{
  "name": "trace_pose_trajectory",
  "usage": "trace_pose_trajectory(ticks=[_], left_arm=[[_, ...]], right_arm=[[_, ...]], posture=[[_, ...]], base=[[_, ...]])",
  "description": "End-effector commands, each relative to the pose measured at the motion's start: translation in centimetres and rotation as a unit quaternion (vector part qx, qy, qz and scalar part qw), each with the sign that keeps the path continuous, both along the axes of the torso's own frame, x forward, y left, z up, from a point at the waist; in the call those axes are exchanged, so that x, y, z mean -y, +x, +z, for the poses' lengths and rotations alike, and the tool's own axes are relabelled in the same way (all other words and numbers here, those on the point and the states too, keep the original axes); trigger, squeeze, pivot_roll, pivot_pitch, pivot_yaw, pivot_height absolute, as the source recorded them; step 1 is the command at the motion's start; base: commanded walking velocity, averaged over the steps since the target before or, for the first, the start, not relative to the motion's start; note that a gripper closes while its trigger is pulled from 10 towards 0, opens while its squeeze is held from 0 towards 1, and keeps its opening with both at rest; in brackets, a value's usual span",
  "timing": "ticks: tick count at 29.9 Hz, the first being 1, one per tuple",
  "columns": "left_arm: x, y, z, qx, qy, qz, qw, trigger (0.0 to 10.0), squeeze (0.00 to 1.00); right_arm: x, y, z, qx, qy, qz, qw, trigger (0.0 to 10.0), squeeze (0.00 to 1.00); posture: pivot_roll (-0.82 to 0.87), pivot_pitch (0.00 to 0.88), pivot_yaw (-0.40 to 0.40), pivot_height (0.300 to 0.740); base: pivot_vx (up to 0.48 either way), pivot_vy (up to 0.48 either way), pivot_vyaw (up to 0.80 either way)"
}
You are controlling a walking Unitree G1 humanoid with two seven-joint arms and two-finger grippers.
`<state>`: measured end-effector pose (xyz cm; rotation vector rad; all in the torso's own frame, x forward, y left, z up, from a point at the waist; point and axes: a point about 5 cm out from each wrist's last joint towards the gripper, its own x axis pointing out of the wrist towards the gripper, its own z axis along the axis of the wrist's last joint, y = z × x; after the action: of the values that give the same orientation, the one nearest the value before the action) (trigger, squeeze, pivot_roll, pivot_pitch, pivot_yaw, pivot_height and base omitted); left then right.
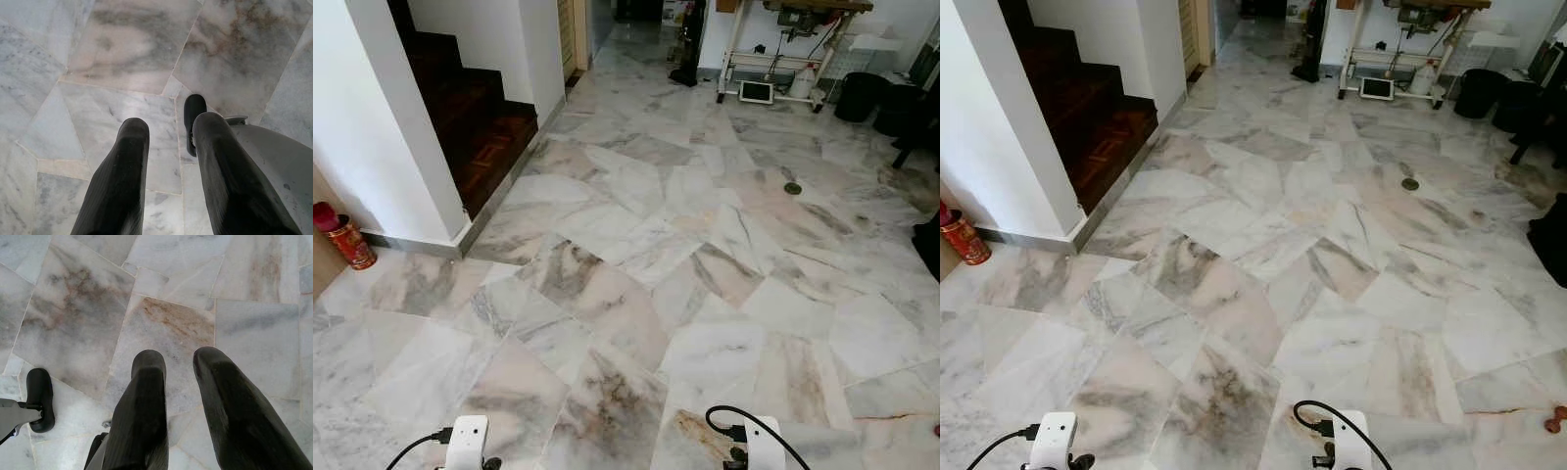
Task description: Setting the table
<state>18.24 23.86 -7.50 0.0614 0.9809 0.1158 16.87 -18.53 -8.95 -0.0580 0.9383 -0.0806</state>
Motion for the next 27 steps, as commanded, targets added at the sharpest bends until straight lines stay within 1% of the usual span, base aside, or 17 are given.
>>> trace_pose_trajectory(ticks=[1,2,3,5,14,18,27], left_arm=[[4.9,3.4,0.9,0.041,-0.028,-0.11,0.993,10.0,0.0],[4.9,3.4,0.9,0.041,-0.028,-0.111,0.993,10.0,0.0],[4.5,3.5,1.1,0.046,-0.024,-0.102,0.993,10.0,0.0],[4.3,3.6,1.2,0.051,-0.021,-0.097,0.994,10.0,0.0],[4.4,3.9,1.4,0.061,-0.019,-0.092,0.994,10.0,0.0],[4.4,4.4,1.6,0.074,-0.019,-0.08,0.994,10.0,0.0],[4.3,4.3,1.6,0.081,-0.023,-0.059,0.995,10.0,0.0]], right_arm=[[3.4,-1.1,0.0,-0.019,0.048,-0.095,0.994,10.0,0.0],[3.5,-1.2,0.0,-0.021,0.044,-0.094,0.994,10.0,0.0],[3.1,-1.4,-0.2,-0.025,0.044,-0.084,0.995,10.0,0.0],[2.8,-1.5,-0.3,-0.027,0.044,-0.08,0.995,10.0,0.0],[2.8,-1.5,-0.3,-0.024,0.044,-0.081,0.995,10.0,0.0],[3.3,-1.6,-0.2,-0.015,0.044,-0.109,0.993,10.0,0.0],[4.0,-2.9,-0.6,-0.025,0.038,-0.131,0.99,10.0,0.0]], posture=[[0.11,0.0,-0.055,0.74],[0.11,0.0,-0.055,0.74],[0.1,0.0,-0.048,0.74],[0.1,0.0,-0.048,0.74],[0.1,0.0,-0.049,0.74],[0.1,0.0,-0.05,0.74],[0.09,0.0,-0.046,0.74]], base=[[0.0,0.0,0.0],[0.0,0.0,0.0],[0.0,0.0,0.0],[0.0,0.0,0.0],[0.0,0.0,0.0],[0.0,0.0,0.0],[0.0,0.0,0.0]])
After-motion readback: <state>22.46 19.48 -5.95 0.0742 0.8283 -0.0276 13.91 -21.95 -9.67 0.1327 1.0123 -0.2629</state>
